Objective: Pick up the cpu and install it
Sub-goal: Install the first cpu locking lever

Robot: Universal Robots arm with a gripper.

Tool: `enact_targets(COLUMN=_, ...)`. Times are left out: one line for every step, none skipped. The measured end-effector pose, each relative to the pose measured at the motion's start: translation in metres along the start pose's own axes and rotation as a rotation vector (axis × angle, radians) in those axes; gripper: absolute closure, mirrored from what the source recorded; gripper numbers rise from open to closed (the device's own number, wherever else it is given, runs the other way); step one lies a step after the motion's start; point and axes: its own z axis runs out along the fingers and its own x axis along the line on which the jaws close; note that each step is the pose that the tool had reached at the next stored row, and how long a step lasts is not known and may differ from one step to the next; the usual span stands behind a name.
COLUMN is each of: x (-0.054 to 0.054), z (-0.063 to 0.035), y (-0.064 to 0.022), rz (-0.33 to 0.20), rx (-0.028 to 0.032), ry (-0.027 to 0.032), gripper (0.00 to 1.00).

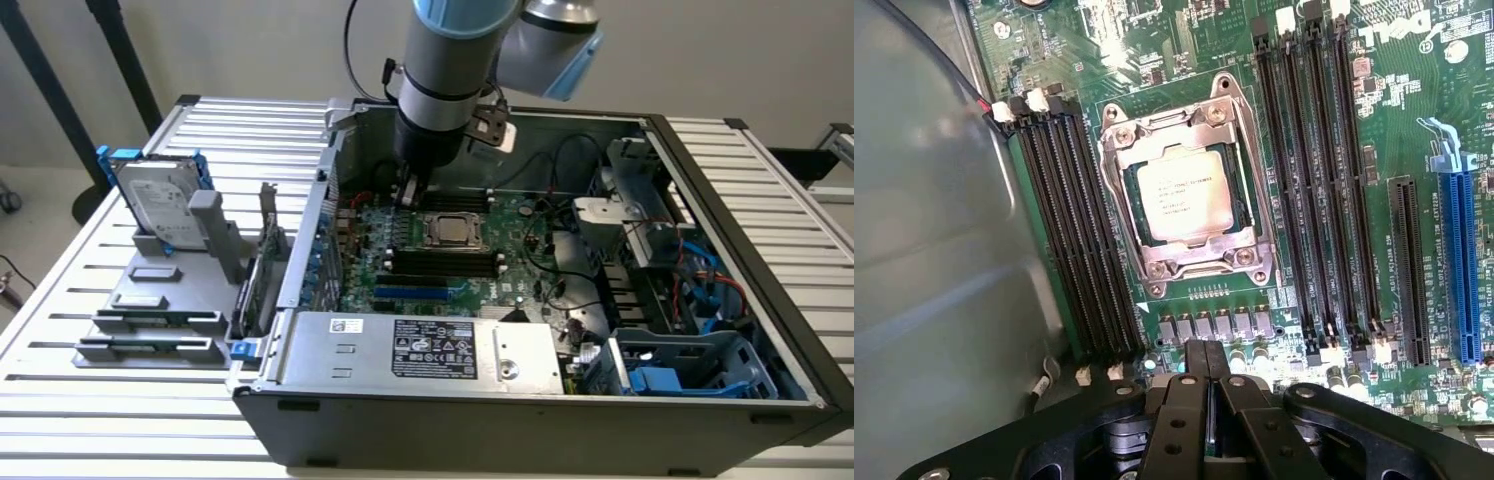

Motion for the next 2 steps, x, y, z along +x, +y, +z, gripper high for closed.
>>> enact_targets(x=0.0000, z=0.0000, y=0.0000, rz=0.000, rx=0.0000, ry=0.0000, gripper=0.89)
enact_targets(x=0.0000, z=0.0000, y=0.0000, rz=0.000, rx=0.0000, ry=0.0000, gripper=0.89)
